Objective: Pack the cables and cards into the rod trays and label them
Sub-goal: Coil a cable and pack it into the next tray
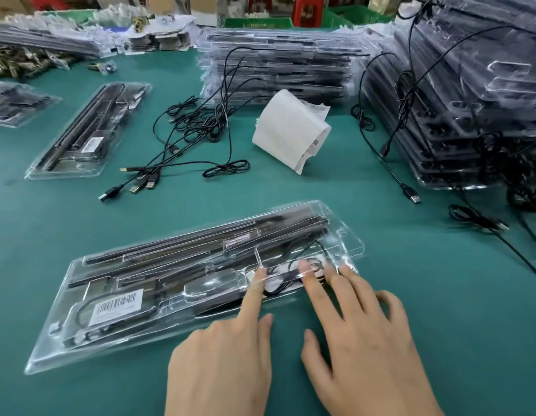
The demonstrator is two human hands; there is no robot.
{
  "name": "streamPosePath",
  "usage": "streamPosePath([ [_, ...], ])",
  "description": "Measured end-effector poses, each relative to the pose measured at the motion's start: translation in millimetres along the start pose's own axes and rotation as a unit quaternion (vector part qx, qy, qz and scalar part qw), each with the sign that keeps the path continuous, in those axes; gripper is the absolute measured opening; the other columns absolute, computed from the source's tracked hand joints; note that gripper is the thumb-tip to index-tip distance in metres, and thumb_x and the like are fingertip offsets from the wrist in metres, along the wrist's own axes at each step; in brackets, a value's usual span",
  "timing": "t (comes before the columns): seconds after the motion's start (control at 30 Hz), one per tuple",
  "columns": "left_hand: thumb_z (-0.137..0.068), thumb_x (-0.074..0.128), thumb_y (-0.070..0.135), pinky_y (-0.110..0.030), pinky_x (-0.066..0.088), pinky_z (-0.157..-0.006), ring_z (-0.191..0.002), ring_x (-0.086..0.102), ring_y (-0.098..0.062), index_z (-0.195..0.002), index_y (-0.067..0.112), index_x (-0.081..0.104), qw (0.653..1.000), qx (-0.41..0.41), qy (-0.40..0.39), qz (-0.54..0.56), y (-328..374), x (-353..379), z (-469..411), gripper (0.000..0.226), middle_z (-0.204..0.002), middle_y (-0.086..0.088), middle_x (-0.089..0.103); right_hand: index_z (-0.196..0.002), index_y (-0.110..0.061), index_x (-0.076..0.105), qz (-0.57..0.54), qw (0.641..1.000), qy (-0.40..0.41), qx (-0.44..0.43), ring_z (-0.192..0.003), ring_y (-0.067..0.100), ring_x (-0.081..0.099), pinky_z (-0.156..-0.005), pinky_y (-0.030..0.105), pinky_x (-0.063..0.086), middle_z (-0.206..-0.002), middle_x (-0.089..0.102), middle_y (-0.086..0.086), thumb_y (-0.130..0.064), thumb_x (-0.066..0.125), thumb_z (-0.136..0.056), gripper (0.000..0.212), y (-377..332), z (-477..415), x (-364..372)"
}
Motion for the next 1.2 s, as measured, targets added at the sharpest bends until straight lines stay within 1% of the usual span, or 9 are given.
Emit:
streamPosePath([
  [0.07, -0.103, 0.013, 0.058, -0.026, 0.035, -0.056, -0.081, 0.066, -0.012, -0.138, 0.056, -0.040, 1.000, 0.008, -0.006, 0.018, -1, -1, 0, 0.063, -0.063, 0.008, 0.039, -0.147, -0.020, 0.054, 0.012, 1.000, -0.021, 0.020, -0.124, 0.034, 0.061, -0.087, 0.059, 0.052, -0.130, 0.065, 0.014, -0.048, 0.045, -0.079, 0.074, -7, -3, -1],
  [0.2, -0.105, 0.014, 0.053, -0.026, 0.032, -0.053, -0.063, 0.046, -0.014, -0.139, 0.058, -0.039, 0.999, 0.011, -0.038, 0.018, -1, -1, -2, 0.063, -0.063, 0.008, 0.039, -0.143, -0.017, 0.058, 0.026, 0.999, -0.024, 0.017, -0.135, 0.034, 0.054, -0.092, 0.063, 0.051, -0.139, 0.060, 0.017, -0.055, 0.043, -0.084, 0.072, -14, -2, -3],
  [0.37, -0.105, 0.014, 0.051, -0.025, 0.023, -0.046, -0.050, 0.031, -0.009, -0.121, 0.056, -0.052, 0.997, -0.005, -0.070, 0.012, -4, 2, -4, 0.068, -0.061, 0.007, 0.041, -0.139, -0.007, 0.061, -0.004, 0.998, 0.046, -0.036, -0.138, 0.029, 0.051, -0.101, 0.044, 0.039, -0.144, 0.058, 0.013, -0.052, 0.051, -0.087, 0.069, -13, 6, -4],
  [0.47, -0.105, 0.013, 0.051, -0.025, 0.021, -0.046, -0.051, 0.031, -0.010, -0.111, 0.056, -0.054, 0.997, -0.006, -0.081, 0.004, -4, 2, -4, 0.067, -0.061, 0.007, 0.039, -0.142, -0.001, 0.055, 0.011, 0.996, 0.035, -0.080, -0.143, 0.031, 0.042, -0.105, 0.045, 0.036, -0.155, 0.045, 0.015, -0.054, 0.048, -0.090, 0.074, -9, 5, 1],
  [0.67, -0.105, 0.013, 0.051, -0.026, 0.021, -0.046, -0.054, 0.035, -0.011, -0.121, 0.054, -0.053, 0.997, -0.001, -0.075, 0.012, -3, 4, -4, 0.069, -0.061, 0.008, 0.037, -0.158, -0.010, 0.029, 0.020, 0.987, -0.031, -0.158, -0.155, 0.027, 0.017, -0.117, 0.046, 0.021, -0.168, 0.017, 0.009, -0.061, 0.036, -0.099, 0.079, 0, -16, 8],
  [0.73, -0.105, 0.014, 0.050, -0.026, 0.021, -0.046, -0.054, 0.034, -0.011, -0.115, 0.053, -0.060, 0.997, -0.004, -0.078, 0.006, -3, 5, -3, 0.074, -0.061, 0.007, 0.037, -0.160, -0.012, 0.024, 0.028, 0.985, -0.046, -0.165, -0.157, 0.024, 0.008, -0.120, 0.046, 0.017, -0.170, 0.011, 0.006, -0.062, 0.034, -0.101, 0.078, 5, -25, 8],
  [0.87, -0.106, 0.019, 0.046, -0.027, 0.020, -0.045, -0.050, 0.029, -0.010, -0.095, 0.054, -0.064, 0.995, -0.005, -0.100, -0.005, -3, 5, -4, 0.084, -0.061, 0.008, 0.037, -0.161, -0.013, 0.022, 0.026, 0.982, -0.069, -0.173, -0.157, 0.021, 0.007, -0.121, 0.042, 0.015, -0.170, 0.011, 0.002, -0.059, 0.029, -0.104, 0.074, 14, -29, 8],
  [1.0, -0.104, 0.028, 0.040, -0.027, 0.019, -0.044, -0.047, 0.028, -0.009, -0.097, 0.052, -0.062, 0.996, -0.005, -0.089, 0.004, -5, 5, -5, 0.091, -0.060, 0.007, 0.039, -0.161, -0.016, 0.022, 0.005, 0.981, -0.098, -0.166, -0.157, 0.016, 0.010, -0.122, 0.037, 0.014, -0.168, 0.019, -0.002, -0.054, 0.027, -0.106, 0.067, 20, -26, 11],
  [1.2, -0.104, 0.028, 0.040, -0.027, 0.020, -0.044, -0.047, 0.030, -0.009, -0.107, 0.050, -0.058, 0.995, -0.017, -0.098, 0.005, -4, 1, -4, 0.087, -0.061, 0.007, 0.041, -0.162, -0.021, 0.017, 0.007, 0.982, -0.108, -0.153, -0.157, 0.013, 0.003, -0.120, 0.039, 0.013, -0.171, 0.006, -0.001, -0.061, 0.022, -0.104, 0.071, 18, -30, 11],
])
Point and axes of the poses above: each hand's wrist, its own z-axis away from the middle knuckle, its own x-axis out of the palm, y = z × x, the point moved 4 cm from there along -z, towards the middle knuckle
